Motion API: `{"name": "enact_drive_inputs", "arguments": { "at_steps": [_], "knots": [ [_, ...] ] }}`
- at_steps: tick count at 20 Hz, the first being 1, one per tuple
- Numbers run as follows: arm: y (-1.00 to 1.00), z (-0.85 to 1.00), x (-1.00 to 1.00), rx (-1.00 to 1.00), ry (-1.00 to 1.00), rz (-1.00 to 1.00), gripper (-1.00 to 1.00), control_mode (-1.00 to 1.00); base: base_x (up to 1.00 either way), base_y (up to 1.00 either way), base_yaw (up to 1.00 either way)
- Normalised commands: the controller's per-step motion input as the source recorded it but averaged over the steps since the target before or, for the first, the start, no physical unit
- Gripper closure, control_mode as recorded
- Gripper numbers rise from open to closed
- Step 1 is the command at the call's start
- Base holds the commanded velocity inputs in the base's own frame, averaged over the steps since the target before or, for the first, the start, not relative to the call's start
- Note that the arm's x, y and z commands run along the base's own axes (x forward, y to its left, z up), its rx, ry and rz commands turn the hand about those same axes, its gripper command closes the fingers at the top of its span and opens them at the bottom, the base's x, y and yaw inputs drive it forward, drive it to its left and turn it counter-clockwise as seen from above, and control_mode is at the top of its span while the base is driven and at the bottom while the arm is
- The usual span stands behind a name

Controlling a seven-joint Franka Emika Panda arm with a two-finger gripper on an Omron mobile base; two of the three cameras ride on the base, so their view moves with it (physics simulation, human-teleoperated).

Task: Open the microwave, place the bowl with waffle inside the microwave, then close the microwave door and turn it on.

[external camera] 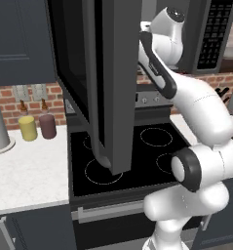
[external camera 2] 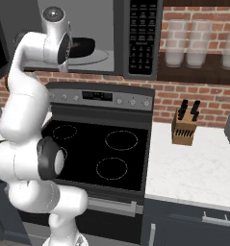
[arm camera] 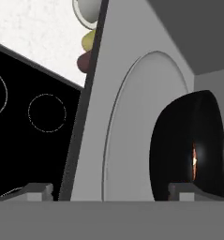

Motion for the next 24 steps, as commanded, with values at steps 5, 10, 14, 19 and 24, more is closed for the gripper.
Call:
{"name": "enact_drive_inputs", "arguments": {
  "at_steps": [5,10,14,19,24],
  "knots": [
    [-0.18,0.01,-1.00,0.00,0.00,0.00,-1.00,-1.00,0.00,0.00,0.00],
    [-0.25,0.14,-1.00,0.00,0.00,0.00,-1.00,-1.00,0.00,0.00,0.00],
    [-0.15,0.05,-1.00,0.00,-0.03,0.00,-1.00,-1.00,0.00,0.00,0.00],
    [-0.06,0.00,-1.00,0.00,-0.11,0.00,-1.00,-1.00,0.00,0.00,0.00],
    [-0.04,0.00,-1.00,0.00,-0.13,0.00,-1.00,-1.00,0.00,0.00,0.00]
  ]
}}
